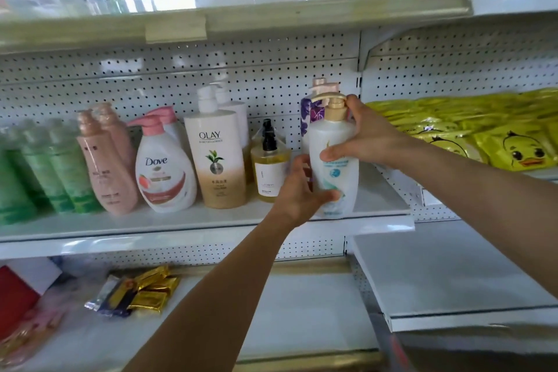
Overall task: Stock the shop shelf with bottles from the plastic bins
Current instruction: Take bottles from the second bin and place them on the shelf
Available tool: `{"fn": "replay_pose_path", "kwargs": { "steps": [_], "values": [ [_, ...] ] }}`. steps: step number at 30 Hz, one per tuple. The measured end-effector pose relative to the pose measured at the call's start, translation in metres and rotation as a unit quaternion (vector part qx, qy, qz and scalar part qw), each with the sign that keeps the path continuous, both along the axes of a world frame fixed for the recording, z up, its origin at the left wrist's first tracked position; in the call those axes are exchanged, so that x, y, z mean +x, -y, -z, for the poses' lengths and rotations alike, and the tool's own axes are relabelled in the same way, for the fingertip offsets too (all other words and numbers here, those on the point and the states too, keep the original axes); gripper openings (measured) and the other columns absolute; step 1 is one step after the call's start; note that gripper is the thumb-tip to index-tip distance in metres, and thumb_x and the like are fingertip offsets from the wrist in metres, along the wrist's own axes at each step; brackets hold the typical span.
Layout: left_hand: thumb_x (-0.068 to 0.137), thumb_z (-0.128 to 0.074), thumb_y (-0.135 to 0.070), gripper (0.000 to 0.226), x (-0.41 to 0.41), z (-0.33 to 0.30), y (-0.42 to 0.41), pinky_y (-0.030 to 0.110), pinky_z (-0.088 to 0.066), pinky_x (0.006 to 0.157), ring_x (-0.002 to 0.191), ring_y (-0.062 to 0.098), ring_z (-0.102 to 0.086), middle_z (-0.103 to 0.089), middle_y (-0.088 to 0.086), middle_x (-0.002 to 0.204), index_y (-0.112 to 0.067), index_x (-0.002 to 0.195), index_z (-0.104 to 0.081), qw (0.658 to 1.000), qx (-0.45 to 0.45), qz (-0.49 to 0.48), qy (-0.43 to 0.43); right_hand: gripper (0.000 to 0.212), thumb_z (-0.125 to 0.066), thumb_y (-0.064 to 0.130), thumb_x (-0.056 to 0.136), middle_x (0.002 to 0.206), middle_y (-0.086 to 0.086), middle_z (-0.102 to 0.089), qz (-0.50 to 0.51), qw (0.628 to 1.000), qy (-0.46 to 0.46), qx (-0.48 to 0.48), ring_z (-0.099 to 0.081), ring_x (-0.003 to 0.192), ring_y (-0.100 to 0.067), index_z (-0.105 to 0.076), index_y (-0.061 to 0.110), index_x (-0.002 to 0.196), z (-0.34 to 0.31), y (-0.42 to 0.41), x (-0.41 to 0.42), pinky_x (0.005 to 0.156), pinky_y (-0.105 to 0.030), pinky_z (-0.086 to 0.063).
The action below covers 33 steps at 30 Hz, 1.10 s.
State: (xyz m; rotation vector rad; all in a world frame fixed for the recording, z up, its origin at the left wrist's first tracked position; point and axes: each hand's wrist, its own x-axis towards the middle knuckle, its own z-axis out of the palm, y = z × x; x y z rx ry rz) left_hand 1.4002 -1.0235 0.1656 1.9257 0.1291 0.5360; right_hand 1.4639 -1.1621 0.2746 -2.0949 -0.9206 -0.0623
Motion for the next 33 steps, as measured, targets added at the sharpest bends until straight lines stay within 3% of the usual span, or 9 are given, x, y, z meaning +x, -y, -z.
{"fn": "replay_pose_path", "kwargs": {
  "steps": [5,8,12,19,24,28,33],
  "values": [
    [0.071,-0.083,-0.016,0.069,0.017,0.006,-0.004,0.041,-0.055,0.091,0.106,0.020,-0.062,-0.060,-0.002,0.114,-0.026,0.122,-0.038,1.000,0.009,0.004,0.009,0.076,-0.091,0.031,0.057,0.114,-0.006,-0.047,0.044,0.998,0.031,-0.033,-0.051,0.102,-0.023,-0.039,0.027,0.113,0.007,-0.009,0.024,0.081,-0.028,-0.039],
    [0.070,-0.083,-0.016,0.074,0.025,0.007,-0.005,0.040,-0.055,0.091,0.108,0.018,-0.063,-0.062,-0.003,0.116,-0.022,0.130,-0.039,1.000,0.004,0.007,0.010,0.080,-0.091,0.033,0.057,0.118,-0.008,-0.044,0.050,0.997,0.036,-0.054,-0.048,0.106,-0.025,-0.039,0.026,0.118,0.007,-0.013,0.035,0.084,-0.029,-0.038],
    [0.072,-0.082,-0.013,0.073,0.033,0.006,-0.003,0.038,-0.054,0.093,0.107,0.015,-0.063,-0.063,-0.005,0.114,-0.021,0.131,-0.039,1.000,0.001,-0.007,0.010,0.081,-0.092,0.035,0.054,0.118,-0.007,-0.048,0.044,0.997,0.028,-0.059,-0.051,0.108,-0.027,-0.036,0.031,0.112,0.007,-0.016,0.049,0.091,-0.038,-0.047],
    [0.074,-0.081,-0.018,0.076,0.048,0.007,-0.005,0.042,-0.050,0.098,0.112,0.018,-0.059,-0.062,0.000,0.123,-0.021,0.134,-0.036,0.999,0.025,-0.029,-0.011,0.087,-0.092,0.032,0.054,0.121,-0.005,-0.052,0.032,0.998,0.011,-0.056,-0.055,0.109,-0.026,-0.036,0.028,0.121,0.005,-0.021,0.060,0.095,-0.045,-0.049],
    [0.074,-0.081,-0.023,0.077,0.050,0.005,-0.005,0.045,-0.049,0.100,0.116,0.020,-0.057,-0.060,0.001,0.127,-0.023,0.136,-0.034,0.998,0.037,-0.039,-0.024,0.083,-0.090,0.025,0.062,0.117,-0.004,-0.047,0.026,0.998,0.008,-0.064,-0.051,0.106,-0.023,-0.036,0.021,0.125,0.002,-0.023,0.062,0.086,-0.034,-0.046],
    [0.074,-0.080,-0.023,0.076,0.048,0.004,-0.002,0.044,-0.049,0.099,0.116,0.020,-0.057,-0.060,0.000,0.126,-0.022,0.135,-0.035,0.998,0.038,-0.051,-0.024,0.083,-0.090,0.025,0.061,0.120,-0.007,-0.049,0.029,0.998,-0.002,-0.062,-0.055,0.107,-0.027,-0.035,0.022,0.124,0.002,-0.023,0.059,0.089,-0.040,-0.051],
    [0.075,-0.080,-0.023,0.067,0.041,0.002,0.003,0.039,-0.052,0.096,0.110,0.018,-0.061,-0.064,0.000,0.122,-0.018,0.131,-0.044,0.996,0.036,-0.074,-0.026,0.081,-0.084,0.028,0.070,0.116,-0.006,-0.042,0.047,0.997,0.006,-0.061,-0.052,0.112,-0.028,-0.032,0.017,0.132,0.007,-0.021,0.051,0.088,-0.036,-0.048]
  ]
}}
